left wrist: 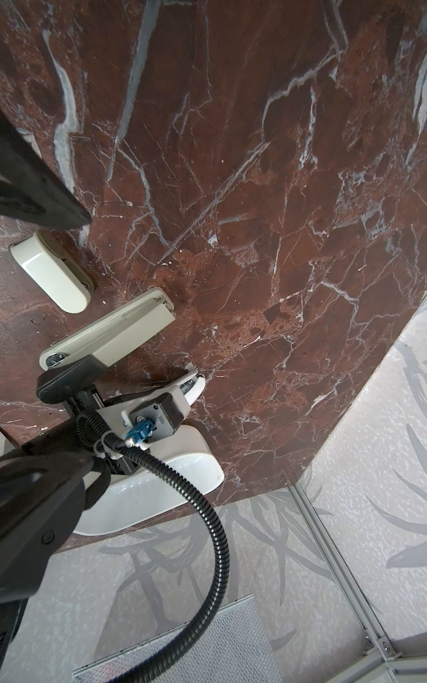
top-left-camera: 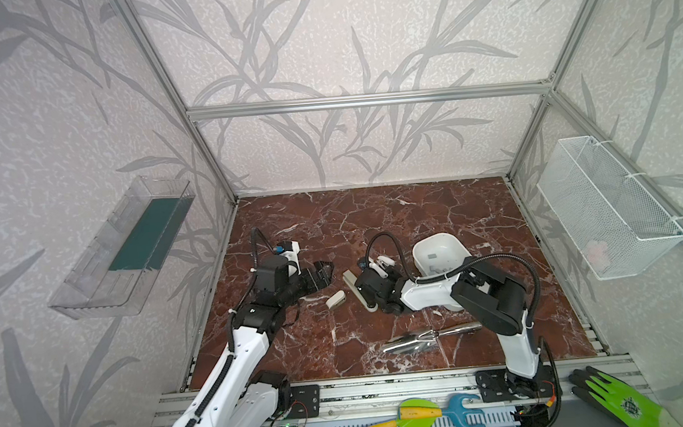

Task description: Load the staples into the stapler

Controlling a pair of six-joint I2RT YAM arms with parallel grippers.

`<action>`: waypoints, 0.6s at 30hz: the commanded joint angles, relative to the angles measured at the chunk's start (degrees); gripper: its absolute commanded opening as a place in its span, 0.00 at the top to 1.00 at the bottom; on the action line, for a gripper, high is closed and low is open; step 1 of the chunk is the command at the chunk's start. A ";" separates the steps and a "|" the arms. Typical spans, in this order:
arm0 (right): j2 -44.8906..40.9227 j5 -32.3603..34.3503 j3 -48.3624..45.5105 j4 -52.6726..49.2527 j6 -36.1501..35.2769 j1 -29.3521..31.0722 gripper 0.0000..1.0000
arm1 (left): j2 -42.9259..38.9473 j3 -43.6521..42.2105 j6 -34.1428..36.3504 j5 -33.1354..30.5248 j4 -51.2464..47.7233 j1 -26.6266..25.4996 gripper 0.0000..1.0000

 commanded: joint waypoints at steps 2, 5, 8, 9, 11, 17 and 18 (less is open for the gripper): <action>5.27 2.23 4.41 -9.98 -0.65 0.10 0.90 | -0.96 1.27 0.89 -0.14 0.68 -0.28 0.05; 7.35 2.45 7.49 -12.71 -3.19 0.07 0.92 | -1.37 1.01 1.01 -0.25 0.63 -0.28 0.05; 8.78 3.62 10.41 -16.03 -5.73 0.20 0.93 | -1.69 0.91 1.15 -0.58 0.50 -0.28 0.05; 9.02 3.93 11.12 -17.10 -6.52 0.24 0.93 | -1.74 0.89 1.11 -0.49 0.62 -0.28 0.05; 9.48 4.35 12.13 -18.91 -7.72 0.20 0.92 | -1.75 1.00 1.15 -0.36 0.59 -0.28 0.05; 12.79 10.61 17.30 -29.37 -8.07 0.20 0.89 | -2.32 1.41 0.85 0.47 0.38 -0.28 0.05; 12.98 11.16 18.10 -31.81 -7.26 0.20 0.88 | -2.48 1.44 0.85 0.48 0.20 -0.28 0.05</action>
